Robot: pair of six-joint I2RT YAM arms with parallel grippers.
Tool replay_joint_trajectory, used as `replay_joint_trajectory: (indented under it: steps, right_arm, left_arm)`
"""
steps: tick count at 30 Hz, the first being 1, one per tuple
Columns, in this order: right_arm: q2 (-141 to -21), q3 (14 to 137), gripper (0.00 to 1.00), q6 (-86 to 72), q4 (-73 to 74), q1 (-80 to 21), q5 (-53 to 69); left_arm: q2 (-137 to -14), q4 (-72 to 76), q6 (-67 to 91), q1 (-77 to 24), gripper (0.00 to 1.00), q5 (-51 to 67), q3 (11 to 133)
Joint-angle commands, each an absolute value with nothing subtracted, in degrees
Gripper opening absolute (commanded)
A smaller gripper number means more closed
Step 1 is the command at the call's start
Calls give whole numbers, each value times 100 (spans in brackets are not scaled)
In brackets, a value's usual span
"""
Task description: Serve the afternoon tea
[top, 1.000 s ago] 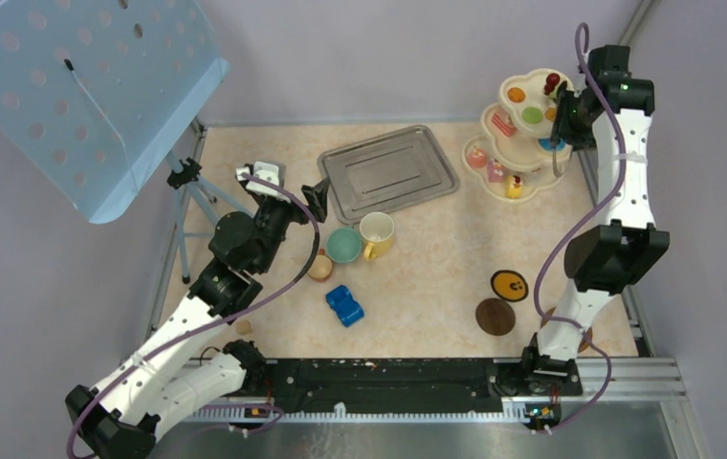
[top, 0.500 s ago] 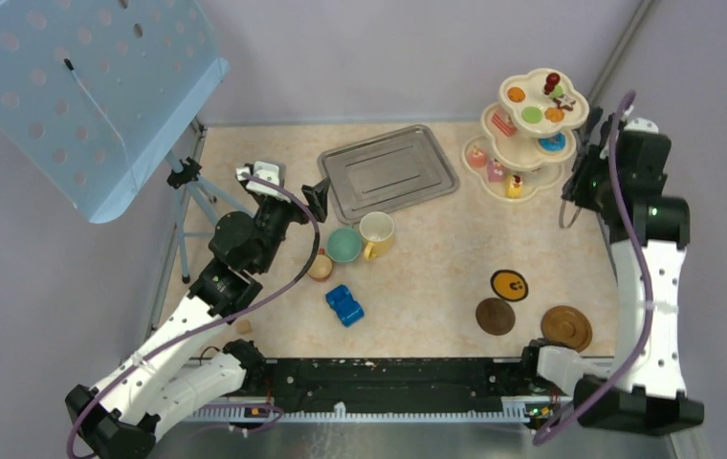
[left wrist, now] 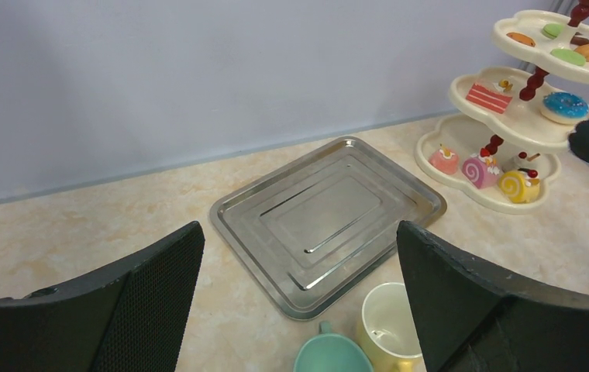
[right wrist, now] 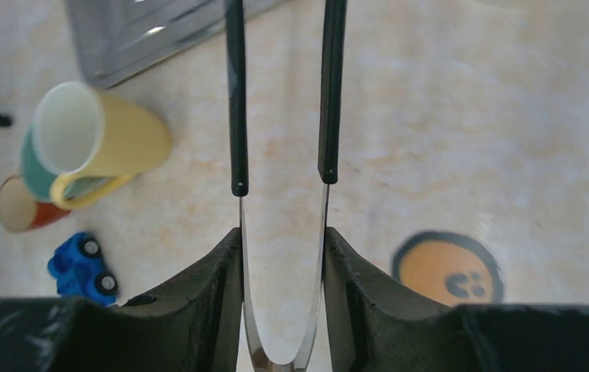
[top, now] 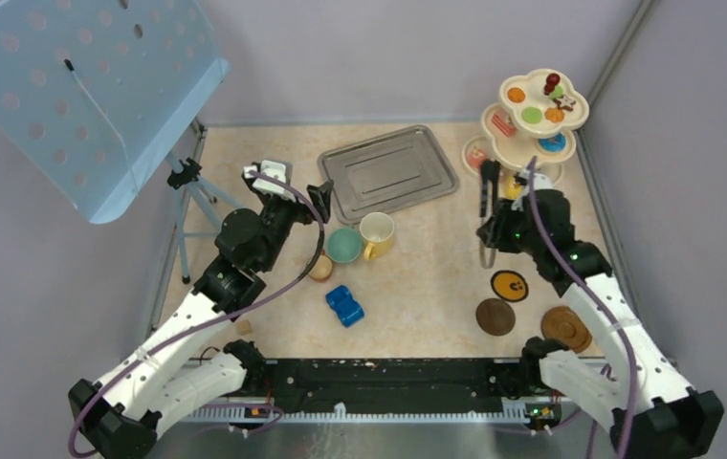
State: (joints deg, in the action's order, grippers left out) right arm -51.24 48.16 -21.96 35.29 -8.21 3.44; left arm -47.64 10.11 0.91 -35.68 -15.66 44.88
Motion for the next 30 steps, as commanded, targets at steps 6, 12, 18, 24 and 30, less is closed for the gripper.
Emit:
replay_joint_trajectory:
  steps: [6,12,18,24,30]
  right_arm:
    - [-6787,5701,33,-945,1876,-3204,-546]
    - [-9459,8160,35,-131,2921,-3183,-1164]
    - [-11689,10363,36,306,3789,-2970,-782]
    - [-12951,11563,37,335,4127,-2901,-626]
    - [-13419,11872,43,354,4159,-2865,-647]
  left_arm:
    - [-4788,1143,51,-3582,99,-1566,4646]
    - [-4805,1133,44,-3581,99,-1643,4643]
    - [-4820,1128,-78,-3579,99,-1684,4657]
    - [-4820,1125,-125,-3577,99,-1722,4673]
    - [-4786,1125,-123,-3585,99,-1687,4685]
